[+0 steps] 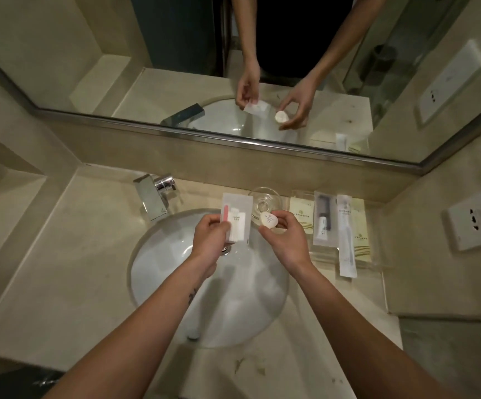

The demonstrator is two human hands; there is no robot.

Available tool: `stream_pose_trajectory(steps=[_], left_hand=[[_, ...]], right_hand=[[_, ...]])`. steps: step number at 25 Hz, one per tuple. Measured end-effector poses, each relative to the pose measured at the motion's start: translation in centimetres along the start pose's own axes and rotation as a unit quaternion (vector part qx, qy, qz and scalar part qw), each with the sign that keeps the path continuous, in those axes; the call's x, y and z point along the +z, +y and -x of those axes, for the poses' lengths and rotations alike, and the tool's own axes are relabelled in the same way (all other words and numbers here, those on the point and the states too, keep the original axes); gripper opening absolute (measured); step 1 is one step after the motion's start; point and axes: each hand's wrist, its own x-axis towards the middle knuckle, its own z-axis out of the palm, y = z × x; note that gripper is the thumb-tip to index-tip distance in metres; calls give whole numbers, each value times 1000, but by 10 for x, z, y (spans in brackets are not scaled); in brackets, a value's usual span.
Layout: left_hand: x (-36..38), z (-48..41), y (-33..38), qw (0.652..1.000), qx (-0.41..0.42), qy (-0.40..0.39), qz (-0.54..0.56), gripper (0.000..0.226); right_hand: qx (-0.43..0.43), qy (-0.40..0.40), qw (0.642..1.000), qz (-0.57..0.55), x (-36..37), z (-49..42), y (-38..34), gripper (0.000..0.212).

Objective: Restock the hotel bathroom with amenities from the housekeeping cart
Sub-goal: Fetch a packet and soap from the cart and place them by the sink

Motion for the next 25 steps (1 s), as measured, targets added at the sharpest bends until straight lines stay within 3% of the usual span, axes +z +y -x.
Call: stream_pose_trajectory(steps=[6, 19, 25], left_hand=[[12, -63, -3, 1000, -21, -12, -10, 19], [14, -128, -8, 996, -50, -44, -51, 23], [8, -134, -5, 997, -35, -47, -55, 17]], right_hand=[[10, 28, 996, 87, 26, -57, 18, 47], [-5, 65, 967, 245, 59, -121, 40, 37], [40, 57, 963, 262, 64, -122, 40, 55]])
